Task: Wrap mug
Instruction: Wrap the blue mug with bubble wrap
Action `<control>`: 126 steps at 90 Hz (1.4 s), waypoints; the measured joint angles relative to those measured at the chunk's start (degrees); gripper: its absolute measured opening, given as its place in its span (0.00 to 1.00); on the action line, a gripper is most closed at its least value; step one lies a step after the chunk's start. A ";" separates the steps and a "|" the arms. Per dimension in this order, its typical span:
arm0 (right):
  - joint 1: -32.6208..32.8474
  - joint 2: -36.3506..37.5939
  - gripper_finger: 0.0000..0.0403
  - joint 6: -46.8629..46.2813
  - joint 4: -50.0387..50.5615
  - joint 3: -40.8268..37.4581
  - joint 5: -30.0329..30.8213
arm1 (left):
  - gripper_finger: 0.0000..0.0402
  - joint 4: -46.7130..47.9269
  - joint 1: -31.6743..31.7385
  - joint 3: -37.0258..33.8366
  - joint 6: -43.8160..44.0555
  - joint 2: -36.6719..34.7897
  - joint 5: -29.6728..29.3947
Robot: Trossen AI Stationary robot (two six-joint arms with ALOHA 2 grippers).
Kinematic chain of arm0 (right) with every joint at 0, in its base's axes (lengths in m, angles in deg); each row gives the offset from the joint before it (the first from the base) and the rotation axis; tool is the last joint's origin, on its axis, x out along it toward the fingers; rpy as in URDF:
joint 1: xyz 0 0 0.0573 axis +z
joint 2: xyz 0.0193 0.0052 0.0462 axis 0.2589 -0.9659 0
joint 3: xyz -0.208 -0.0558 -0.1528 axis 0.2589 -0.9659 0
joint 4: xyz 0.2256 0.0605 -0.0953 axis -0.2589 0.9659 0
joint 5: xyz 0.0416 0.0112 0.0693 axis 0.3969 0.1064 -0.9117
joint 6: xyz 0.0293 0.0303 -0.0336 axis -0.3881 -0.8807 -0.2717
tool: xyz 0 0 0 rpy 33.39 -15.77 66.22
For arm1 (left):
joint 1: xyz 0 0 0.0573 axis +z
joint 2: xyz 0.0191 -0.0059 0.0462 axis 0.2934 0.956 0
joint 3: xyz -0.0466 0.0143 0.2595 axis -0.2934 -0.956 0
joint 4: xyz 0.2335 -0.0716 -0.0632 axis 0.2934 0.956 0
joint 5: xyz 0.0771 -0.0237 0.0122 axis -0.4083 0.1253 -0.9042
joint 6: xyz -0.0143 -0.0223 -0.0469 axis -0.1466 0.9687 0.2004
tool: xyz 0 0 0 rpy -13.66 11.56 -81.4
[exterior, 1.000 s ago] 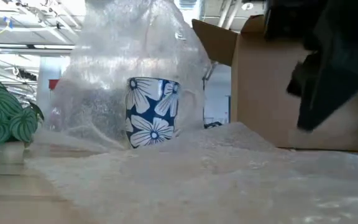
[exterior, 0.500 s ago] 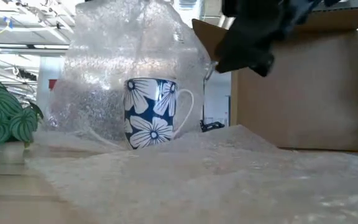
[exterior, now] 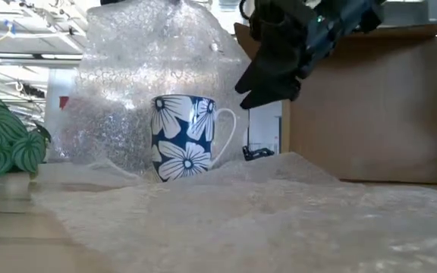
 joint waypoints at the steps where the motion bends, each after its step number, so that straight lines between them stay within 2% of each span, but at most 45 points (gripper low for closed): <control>1: -0.08 -0.28 0.62 0.11 -0.57 0.06 -0.33 | 0.00 -0.03 0.00 0.00 -0.01 0.00 0.00; 26: -0.10 -6.90 0.57 4.58 -0.39 4.42 -1.02 | 0.00 -0.07 0.00 -0.07 0.03 0.00 0.04; 39: -0.15 -10.22 0.50 6.02 0.36 6.64 -0.85 | 0.00 -0.26 0.00 -0.11 0.07 0.00 0.06; 50: 0.10 -11.13 0.38 6.02 0.07 8.30 -1.22 | 0.00 -0.37 0.00 -0.11 0.09 0.00 0.10; 65: 0.75 -10.64 0.11 6.02 2.35 10.18 -1.54 | 0.00 -0.38 -0.02 -0.11 0.10 -0.02 0.33; 88: 3.32 -7.57 0.11 5.09 9.27 15.83 0.29 | 0.00 2.45 -0.08 -0.11 -0.70 -0.07 0.28; 103: 6.95 -6.53 0.11 -0.08 11.17 15.51 3.46 | 0.00 4.84 -0.20 -0.11 -0.01 -0.03 -0.21; 126: 9.94 -11.36 0.11 -4.37 11.94 13.98 8.59 | 0.00 5.13 -0.20 2.93 -5.60 0.04 -0.50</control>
